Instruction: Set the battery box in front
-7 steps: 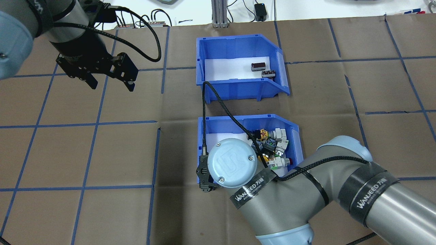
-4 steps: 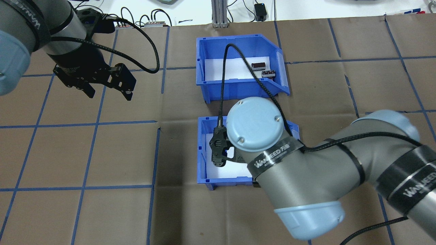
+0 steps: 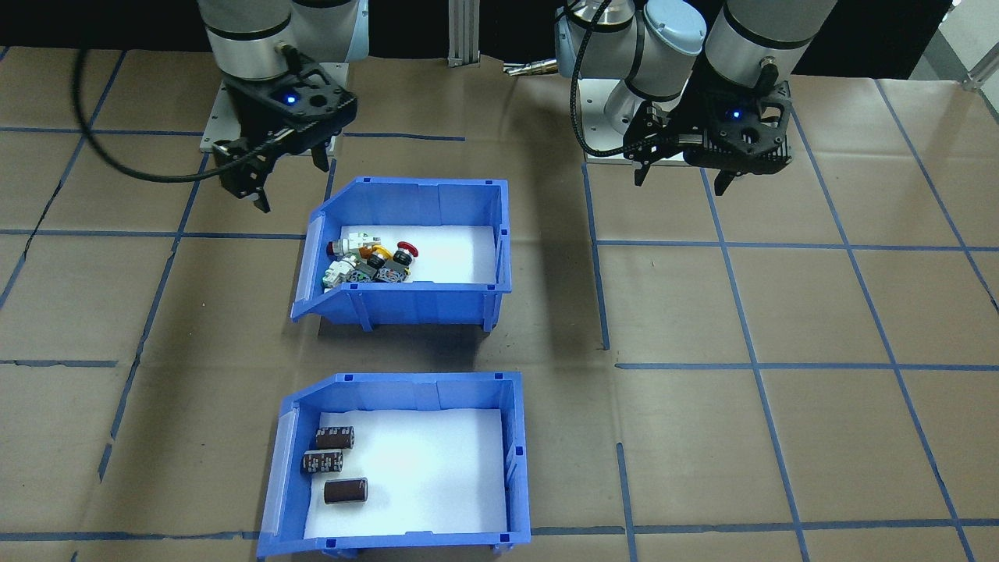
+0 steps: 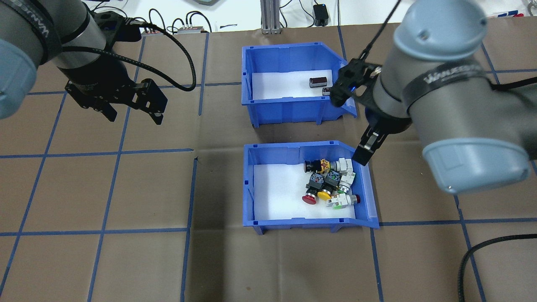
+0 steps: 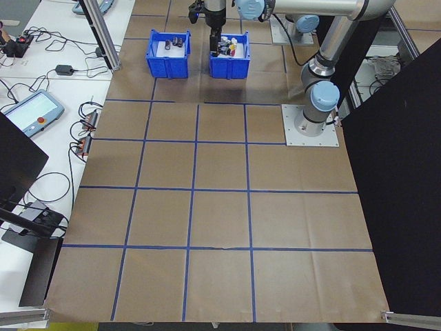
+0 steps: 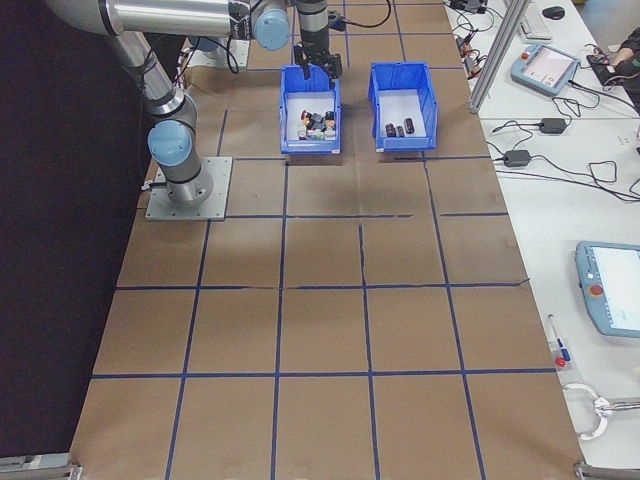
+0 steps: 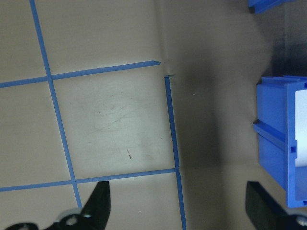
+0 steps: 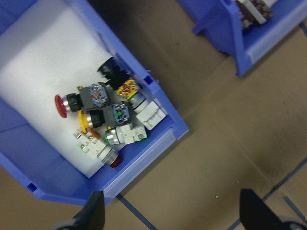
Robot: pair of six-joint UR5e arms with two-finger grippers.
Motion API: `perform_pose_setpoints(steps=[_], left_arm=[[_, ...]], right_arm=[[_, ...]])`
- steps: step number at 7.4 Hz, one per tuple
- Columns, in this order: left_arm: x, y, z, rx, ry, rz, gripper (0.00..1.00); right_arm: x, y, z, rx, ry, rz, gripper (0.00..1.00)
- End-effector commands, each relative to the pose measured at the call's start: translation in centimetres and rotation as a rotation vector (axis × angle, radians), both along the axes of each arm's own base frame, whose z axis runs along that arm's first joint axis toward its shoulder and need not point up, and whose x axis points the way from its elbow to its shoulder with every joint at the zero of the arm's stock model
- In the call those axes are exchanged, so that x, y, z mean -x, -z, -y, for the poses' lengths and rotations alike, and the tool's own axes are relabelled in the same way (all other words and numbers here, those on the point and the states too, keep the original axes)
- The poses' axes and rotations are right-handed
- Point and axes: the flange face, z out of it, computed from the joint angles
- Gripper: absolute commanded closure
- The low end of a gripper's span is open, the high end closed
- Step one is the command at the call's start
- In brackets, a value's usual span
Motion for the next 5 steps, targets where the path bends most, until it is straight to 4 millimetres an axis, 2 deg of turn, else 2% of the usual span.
perform_pose_setpoints(steps=[1, 2, 4, 5], left_arm=[[0.0, -0.1, 0.0, 0.003, -0.002, 0.0, 0.0], [0.0, -0.2, 0.0, 0.005, -0.013, 0.0, 0.0], [0.0, -0.1, 0.0, 0.004, -0.013, 0.0, 0.0], [0.0, -0.1, 0.0, 0.004, -0.013, 0.0, 0.0]], right_arm=[[4.2, -2.2, 3.4, 0.037, 0.401, 0.052, 0.0], [4.2, -2.7, 5.3, 0.03, 0.557, 0.065, 0.0], [4.3, -4.3, 9.7, -0.062, 0.707, 0.049, 0.0], [4.1, -4.0, 10.7, -0.08, 0.75, 0.049, 0.0]])
